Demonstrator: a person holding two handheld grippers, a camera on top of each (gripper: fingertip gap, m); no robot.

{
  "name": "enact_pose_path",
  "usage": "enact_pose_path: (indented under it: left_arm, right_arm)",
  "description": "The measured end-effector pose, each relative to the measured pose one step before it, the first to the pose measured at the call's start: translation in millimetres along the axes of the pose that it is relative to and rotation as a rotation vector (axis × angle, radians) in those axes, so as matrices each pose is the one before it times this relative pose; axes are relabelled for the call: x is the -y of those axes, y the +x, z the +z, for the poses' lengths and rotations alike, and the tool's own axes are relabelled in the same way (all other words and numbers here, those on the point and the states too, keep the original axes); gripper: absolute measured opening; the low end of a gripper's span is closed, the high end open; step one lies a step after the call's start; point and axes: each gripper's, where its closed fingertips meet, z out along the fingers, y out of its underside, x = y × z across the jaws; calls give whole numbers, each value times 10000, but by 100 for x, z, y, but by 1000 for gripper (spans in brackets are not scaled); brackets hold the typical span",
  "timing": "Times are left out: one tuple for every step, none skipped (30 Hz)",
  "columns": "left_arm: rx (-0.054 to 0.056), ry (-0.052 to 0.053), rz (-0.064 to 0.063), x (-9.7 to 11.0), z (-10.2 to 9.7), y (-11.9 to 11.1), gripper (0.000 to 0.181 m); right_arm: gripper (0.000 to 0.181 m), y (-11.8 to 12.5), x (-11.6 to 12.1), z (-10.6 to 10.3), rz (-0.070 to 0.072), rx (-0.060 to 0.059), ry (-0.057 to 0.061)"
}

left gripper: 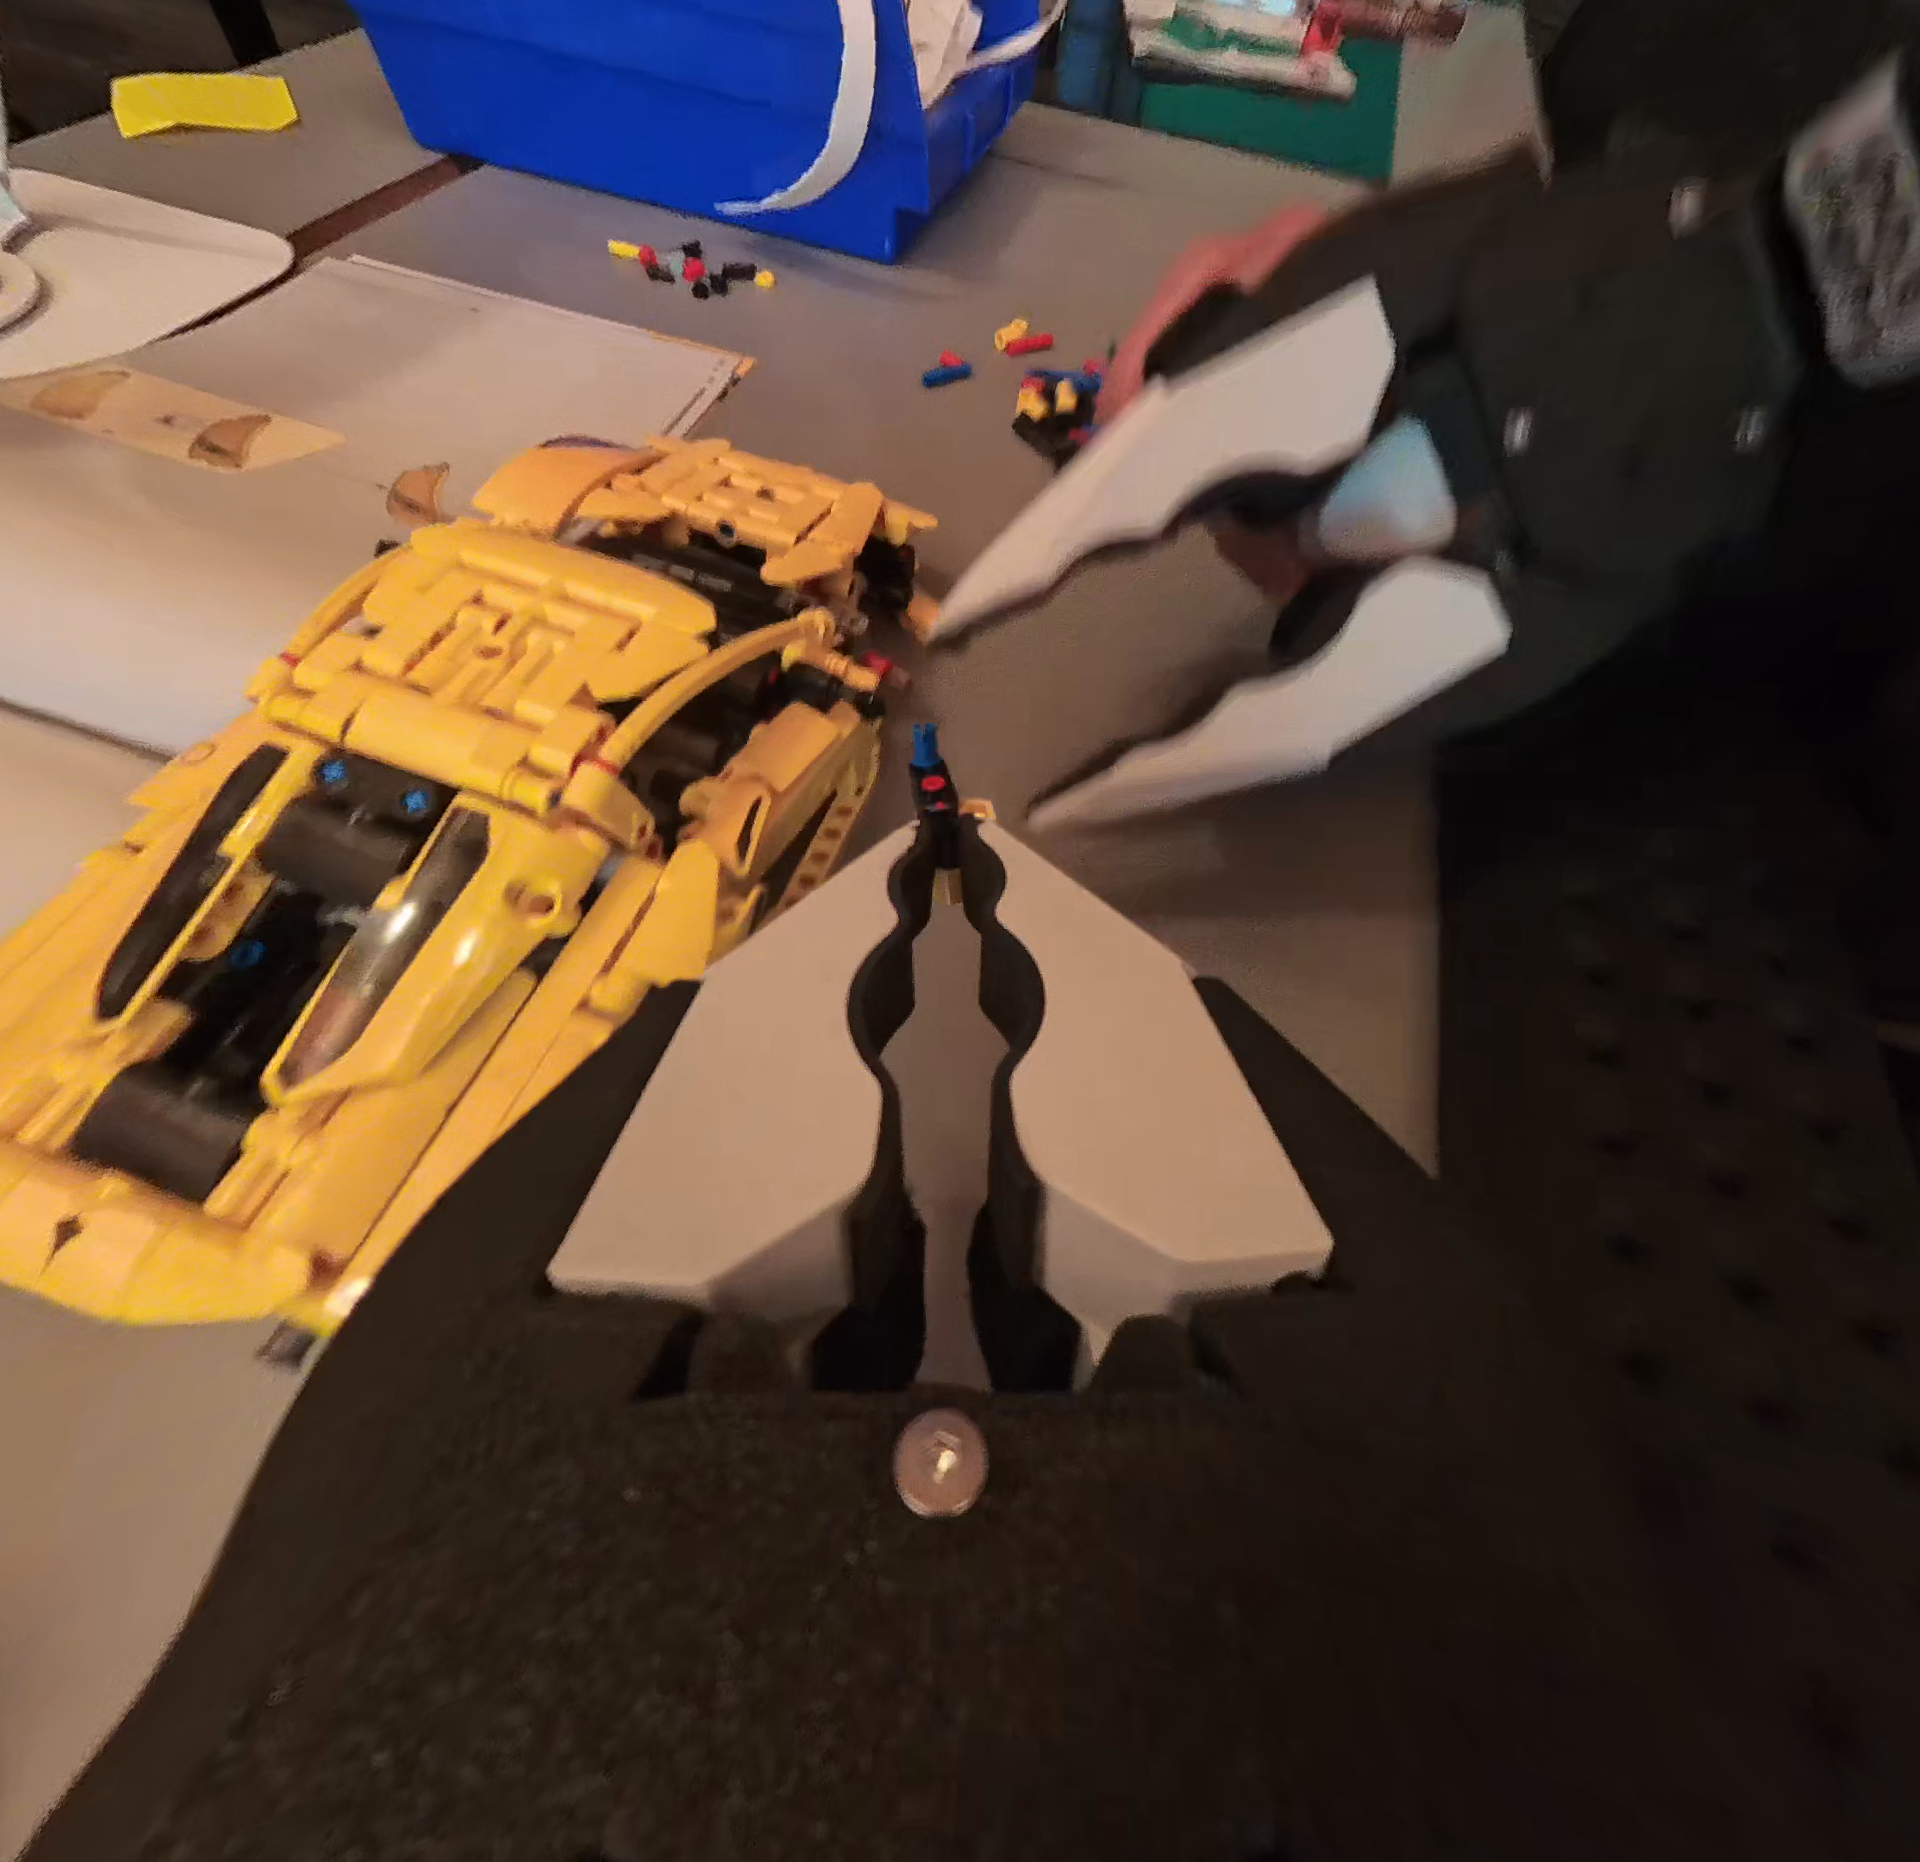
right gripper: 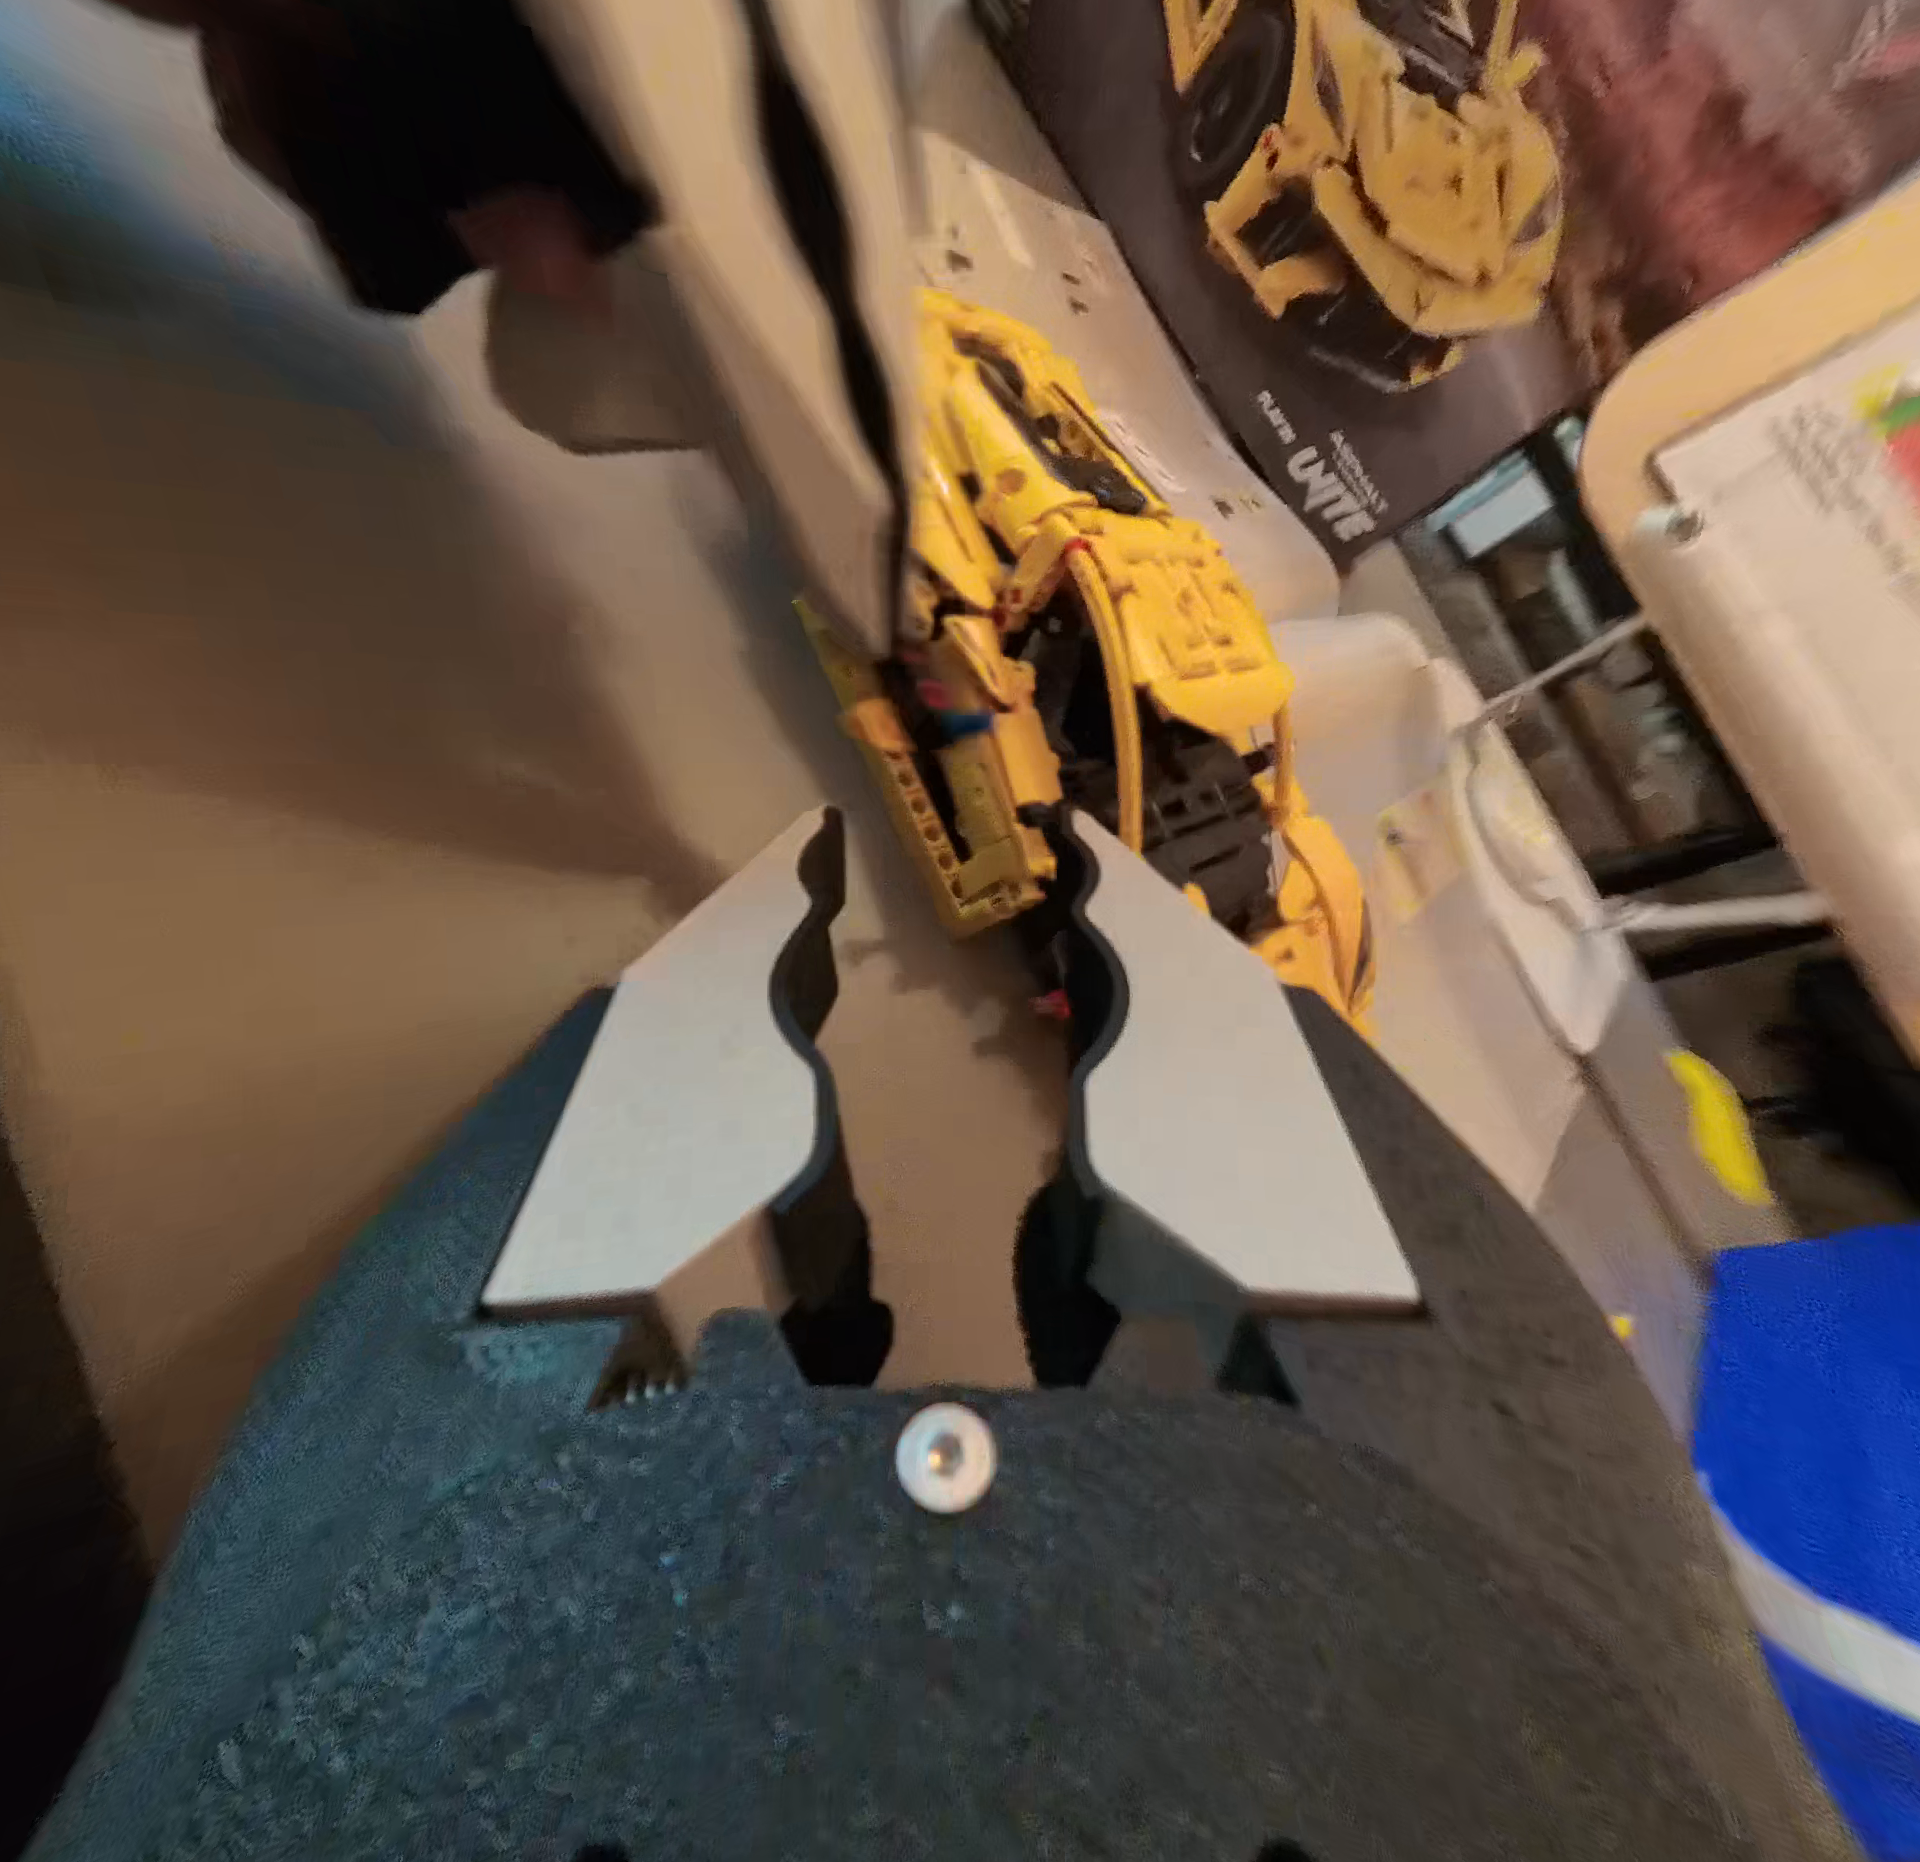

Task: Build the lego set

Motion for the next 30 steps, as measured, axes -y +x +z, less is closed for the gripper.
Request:
enact_pose_path:
  left_arm:
    - [240,-286,240,-715,-320,-334,4]
    - [252,-397,340,-871,-227,-347,4]
    - [210,-402,337,-825,-166,-253,4]
    - [185,-304,317,-646,-152,-151,4]
    - [165,-243,262,-551,-140,-106,4]
    - [71,-258,173,-620,-53,2,4]
    - [84,-283,76,-707,48,-80,4]
    - [142,-251,30,-663,86,-222,4]
    - [108,-90,19,-345,23,-197,4]
    - [99,1,-17,-109,-51,-221,4]
    - [194,-43,-39,-67,-77,-368,4]
    - [165,-70,-13,-121,-16,-286,4]
    - [42,-14,-10,-109,27,-58,5]
    - [-24,29,-24,-59,25,60,5]
    - [-16,7,-23,-32,-12,29,5]
    - [-9,-11,-34,-42,-48,3,5]
    - [-17,3,-48,-30,-46,24,5]
    - [-6,20,-68,-45,-52,22,5]
    - [7,-2,-60,-98,-50,12,5]
    - [-11,10,-34,-80,-59,36,5]
    - [44,23,-34,-74,-52,-30,5]
    - [61,3,-76,-99,-50,-84,6]
    - [-20,12,-142,-66,-53,2,8]
    - [-38,-50,-245,-137,-15,-11,15]
    - [-36,-159,-340,-267,-10,-77,22]
    - [-130,-164,-391,-293,-56,43,28]
    - [-201,-22,-421,-130,-239,170,30]
    - [-175,164,-429,90,-517,178,31]
    - [-139,349,-430,305,-805,195,31]
    - [-51,450,-414,373,-1087,117,31]
  right_arm:
    - [39,877,-127,-251,813,33,158]
    - [39,1182,-127,-231,946,-53,139]
    - [39,1485,-224,-163,1008,-200,61]
    - [41,1538,-393,-85,974,-213,-33]
    - [46,1224,-269,-66,921,-40,14]
    - [45,1351,-245,-111,968,-188,18]
    - [43,1338,-233,-117,879,-214,36]
    - [43,1193,-148,-138,724,-174,25]
    - [43,1018,-126,-144,592,-194,-39]
    - [43,618,42,-118,452,-61,41]
    - [43,413,180,-109,369,-35,152]
    - [43,274,182,-99,216,-47,147]
    - [43,97,97,-56,62,-6,74]
    - [42,-130,35,3,5,88,40]
    - [41,-174,-61,59,1,101,-20]
    - [42,-75,-113,87,-30,33,-52]
    - [41,30,-76,49,-42,-15,-32]
    - [41,35,-23,18,12,-4,-13]
    - [40,-54,20,-21,60,70,20]
    - [40,-64,40,-26,95,72,26]
    - [38,-92,26,-23,56,84,18]
    - [38,-51,-49,30,29,47,-21]
    - [38,-49,-96,53,17,38,-47]
    - [38,-37,-65,37,-8,21,-29]
    - [38,-6,-10,1,-28,4,-6]
    - [38,-25,30,-9,-26,12,15]
    - [38,-29,32,-22,-21,9,22]
    - [38,-21,29,-20,-13,7,17]
    - [38,-50,15,-8,6,30,6]
    - [38,-111,10,10,18,57,-1]
